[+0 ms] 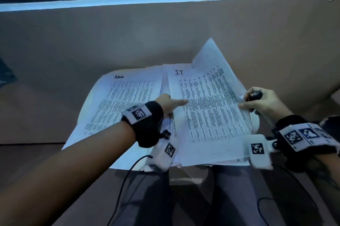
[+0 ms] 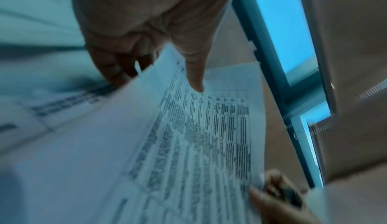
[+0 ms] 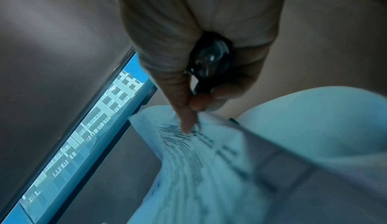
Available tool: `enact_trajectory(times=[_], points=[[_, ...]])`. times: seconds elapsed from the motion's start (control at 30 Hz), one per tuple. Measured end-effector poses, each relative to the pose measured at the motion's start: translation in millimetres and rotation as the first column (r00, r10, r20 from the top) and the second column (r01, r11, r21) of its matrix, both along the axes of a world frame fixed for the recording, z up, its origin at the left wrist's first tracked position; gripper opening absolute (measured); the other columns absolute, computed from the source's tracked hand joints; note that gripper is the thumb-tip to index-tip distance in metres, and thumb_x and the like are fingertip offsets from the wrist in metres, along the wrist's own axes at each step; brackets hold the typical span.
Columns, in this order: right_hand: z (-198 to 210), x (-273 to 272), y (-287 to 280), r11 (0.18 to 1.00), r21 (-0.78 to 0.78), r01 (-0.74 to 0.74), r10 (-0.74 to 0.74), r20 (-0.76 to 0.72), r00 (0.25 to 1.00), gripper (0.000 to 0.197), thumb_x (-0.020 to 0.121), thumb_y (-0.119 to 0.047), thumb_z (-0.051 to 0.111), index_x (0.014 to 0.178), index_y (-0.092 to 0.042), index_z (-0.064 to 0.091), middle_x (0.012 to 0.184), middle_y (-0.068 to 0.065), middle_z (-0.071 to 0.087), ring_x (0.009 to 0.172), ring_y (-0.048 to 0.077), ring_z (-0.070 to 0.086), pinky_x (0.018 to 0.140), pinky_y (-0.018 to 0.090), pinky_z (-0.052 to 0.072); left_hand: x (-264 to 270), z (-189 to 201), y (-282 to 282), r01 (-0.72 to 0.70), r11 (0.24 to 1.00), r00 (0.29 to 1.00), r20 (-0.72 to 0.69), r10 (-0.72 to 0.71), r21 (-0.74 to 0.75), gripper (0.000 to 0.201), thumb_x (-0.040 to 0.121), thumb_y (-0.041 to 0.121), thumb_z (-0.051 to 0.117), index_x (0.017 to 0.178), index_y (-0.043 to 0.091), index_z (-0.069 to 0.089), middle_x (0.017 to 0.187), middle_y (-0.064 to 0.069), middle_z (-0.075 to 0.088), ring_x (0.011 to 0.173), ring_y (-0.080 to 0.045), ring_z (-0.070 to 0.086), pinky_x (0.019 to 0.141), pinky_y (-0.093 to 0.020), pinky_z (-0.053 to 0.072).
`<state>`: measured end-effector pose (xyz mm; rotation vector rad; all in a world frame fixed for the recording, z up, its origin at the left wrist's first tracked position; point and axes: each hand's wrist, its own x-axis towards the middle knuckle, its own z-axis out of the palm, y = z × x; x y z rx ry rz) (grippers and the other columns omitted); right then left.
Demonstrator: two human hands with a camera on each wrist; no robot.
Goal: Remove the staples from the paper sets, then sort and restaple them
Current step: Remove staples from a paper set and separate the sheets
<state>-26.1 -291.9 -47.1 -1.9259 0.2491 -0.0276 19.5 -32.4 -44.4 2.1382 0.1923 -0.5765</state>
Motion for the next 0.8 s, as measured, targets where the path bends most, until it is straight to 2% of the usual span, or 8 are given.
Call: enact_trajectory(times=[0.13,0.23,0.33,0.43,0.5,0.6,0.73,0.8], points=[[-10,-11,4,0.987,0.152,-0.045,0.027,0.115,0.993,0.031,0.073,0.017,0.065,0.065,-0.009,0.049,0.05,-0.009,0.056,0.043,-0.001,0.047,0.043,0.01,0.037,19,5,-9,-0.2,0.945,0.98,-0.046,0.195,-0.259,0.08,0.078,0.027,0.074,0.14,-0.001,0.032,0.137,-0.014,0.045,0.111,-0.028,0.051,0.087,-0.032,0.043],[-11,-15,0,0.985,0.175,-0.016,-0.01,0.146,0.989,0.029,0.069,0.011,0.07,0.068,-0.01,0.051,0.054,-0.008,0.058,0.05,0.002,0.051,0.048,0.011,0.042,28,3,-11,-0.266,0.86,0.956,-0.005,0.293,-0.435,0.037,0.077,-0.002,0.069,0.112,-0.004,0.057,0.103,-0.016,0.064,0.102,-0.029,0.059,0.094,-0.04,0.048],[-2,-14,-5,0.987,-0.063,0.148,-0.13,0.238,0.963,0.03,0.067,0.005,0.075,0.08,-0.012,0.053,0.08,0.006,0.058,0.075,0.017,0.054,0.062,0.019,0.044,21,14,-15,-0.187,0.799,0.952,0.096,0.291,-0.571,0.031,0.079,-0.014,0.061,0.108,-0.004,0.056,0.103,-0.018,0.063,0.093,-0.028,0.062,0.086,-0.034,0.052],[29,-10,-5,0.83,-0.356,0.43,-0.253,0.447,0.858,0.034,0.075,0.003,0.068,0.105,-0.006,0.055,0.11,0.018,0.055,0.094,0.021,0.049,0.074,0.018,0.031,12,26,-24,-0.05,0.853,0.91,0.328,0.253,-0.52,0.042,0.078,-0.006,0.066,0.119,-0.003,0.056,0.114,-0.017,0.064,0.104,-0.027,0.062,0.094,-0.038,0.049],[63,-7,5,0.786,-0.38,0.488,-0.207,0.582,0.786,0.043,0.075,-0.002,0.07,0.115,-0.004,0.053,0.12,0.02,0.051,0.103,0.025,0.049,0.078,0.022,0.031,9,34,-28,0.001,0.866,0.876,0.419,0.24,-0.499,0.042,0.079,-0.004,0.066,0.119,0.001,0.058,0.113,-0.014,0.066,0.1,-0.026,0.064,0.092,-0.039,0.051],[121,0,28,0.749,-0.463,0.474,-0.042,0.681,0.731,0.058,0.079,-0.009,0.07,0.132,-0.009,0.046,0.137,0.014,0.043,0.118,0.028,0.047,0.088,0.031,0.038,6,54,-32,0.046,0.835,0.845,0.468,0.26,-0.548,0.039,0.08,-0.009,0.063,0.118,-0.001,0.058,0.108,-0.014,0.065,0.093,-0.024,0.064,0.079,-0.027,0.055],[181,17,50,0.635,-0.687,0.352,0.186,0.579,0.794,0.075,0.085,-0.011,0.063,0.148,-0.022,0.023,0.157,0.003,0.015,0.131,0.024,0.04,0.098,0.036,0.039,10,85,-28,0.114,0.809,0.777,0.559,0.289,-0.576,0.039,0.075,-0.002,0.071,0.113,0.003,0.062,0.107,-0.009,0.066,0.096,-0.022,0.063,0.09,-0.036,0.05],[198,24,53,0.643,-0.698,0.314,0.22,0.561,0.798,0.072,0.082,-0.011,0.064,0.145,-0.021,0.03,0.155,0.006,0.023,0.131,0.026,0.041,0.102,0.037,0.036,13,99,-21,0.147,0.807,0.72,0.622,0.309,-0.571,0.043,0.074,0.0,0.073,0.115,0.0,0.061,0.11,-0.007,0.064,0.095,-0.016,0.065,0.091,-0.032,0.051]])
